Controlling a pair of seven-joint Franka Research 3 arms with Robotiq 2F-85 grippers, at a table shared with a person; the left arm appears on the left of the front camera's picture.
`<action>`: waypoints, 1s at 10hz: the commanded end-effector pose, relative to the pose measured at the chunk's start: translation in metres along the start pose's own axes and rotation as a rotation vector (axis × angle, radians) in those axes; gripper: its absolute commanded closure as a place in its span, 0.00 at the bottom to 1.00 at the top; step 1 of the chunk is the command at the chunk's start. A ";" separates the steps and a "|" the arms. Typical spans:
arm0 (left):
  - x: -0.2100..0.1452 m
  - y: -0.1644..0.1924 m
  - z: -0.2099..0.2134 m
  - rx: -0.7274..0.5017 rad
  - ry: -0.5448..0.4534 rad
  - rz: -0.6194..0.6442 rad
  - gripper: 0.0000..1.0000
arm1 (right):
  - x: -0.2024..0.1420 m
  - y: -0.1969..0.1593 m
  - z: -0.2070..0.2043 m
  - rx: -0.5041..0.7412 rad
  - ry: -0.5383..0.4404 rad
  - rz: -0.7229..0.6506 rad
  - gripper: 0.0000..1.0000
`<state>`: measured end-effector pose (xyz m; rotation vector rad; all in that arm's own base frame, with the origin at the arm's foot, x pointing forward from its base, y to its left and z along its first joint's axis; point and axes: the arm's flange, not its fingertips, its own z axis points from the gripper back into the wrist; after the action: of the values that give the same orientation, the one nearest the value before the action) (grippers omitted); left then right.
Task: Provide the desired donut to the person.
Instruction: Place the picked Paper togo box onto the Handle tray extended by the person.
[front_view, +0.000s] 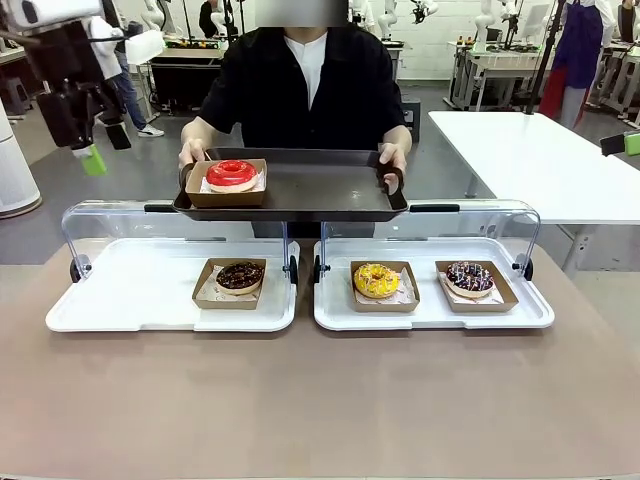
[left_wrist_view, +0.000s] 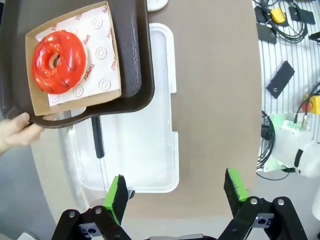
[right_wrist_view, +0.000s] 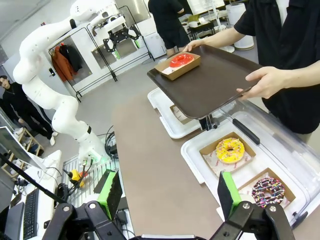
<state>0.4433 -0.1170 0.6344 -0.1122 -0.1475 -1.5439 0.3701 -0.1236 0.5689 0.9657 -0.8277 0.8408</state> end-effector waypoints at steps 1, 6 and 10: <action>-0.012 -0.008 -0.012 0.041 -0.047 0.003 0.00 | 0.001 0.000 0.000 0.012 -0.017 0.010 0.00; -0.013 -0.002 -0.007 0.030 -0.011 0.022 0.00 | 0.001 0.000 0.000 0.012 -0.017 0.010 0.00; -0.069 0.023 0.000 -0.072 -0.379 -0.036 0.00 | 0.001 0.000 0.000 0.012 -0.017 0.010 0.00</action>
<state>0.4537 -0.0787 0.6194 -0.2545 -0.3007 -1.5296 0.3700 -0.1238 0.5690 0.9654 -0.8279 0.8403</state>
